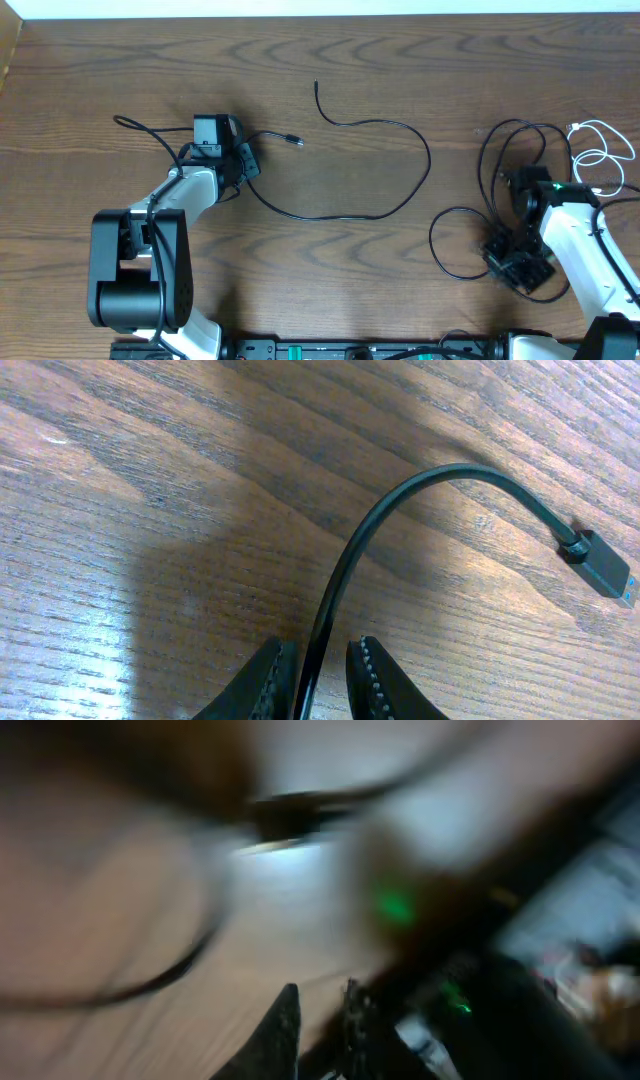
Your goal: Untangle cables
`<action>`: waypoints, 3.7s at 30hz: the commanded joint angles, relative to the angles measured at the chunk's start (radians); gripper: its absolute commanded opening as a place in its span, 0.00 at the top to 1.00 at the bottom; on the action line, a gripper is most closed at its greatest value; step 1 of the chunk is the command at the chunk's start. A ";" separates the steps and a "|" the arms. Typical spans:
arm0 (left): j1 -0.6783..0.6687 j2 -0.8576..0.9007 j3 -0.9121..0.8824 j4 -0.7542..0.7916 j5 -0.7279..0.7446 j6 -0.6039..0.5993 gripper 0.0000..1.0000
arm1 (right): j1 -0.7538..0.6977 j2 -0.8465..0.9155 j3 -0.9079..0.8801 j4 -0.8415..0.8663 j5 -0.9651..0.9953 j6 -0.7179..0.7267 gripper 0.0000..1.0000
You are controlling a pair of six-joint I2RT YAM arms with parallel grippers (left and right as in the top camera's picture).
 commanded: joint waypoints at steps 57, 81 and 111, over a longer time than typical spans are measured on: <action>0.002 0.013 -0.004 0.003 0.002 -0.003 0.76 | -0.032 0.144 -0.291 1.124 0.110 -0.154 0.99; 0.002 0.013 -0.004 0.006 0.002 -0.003 0.76 | 0.079 -0.139 -0.055 0.791 -0.267 -0.312 0.95; 0.002 0.013 -0.004 0.048 0.179 -0.002 0.76 | 0.341 0.152 -0.055 1.170 -0.019 -0.312 0.58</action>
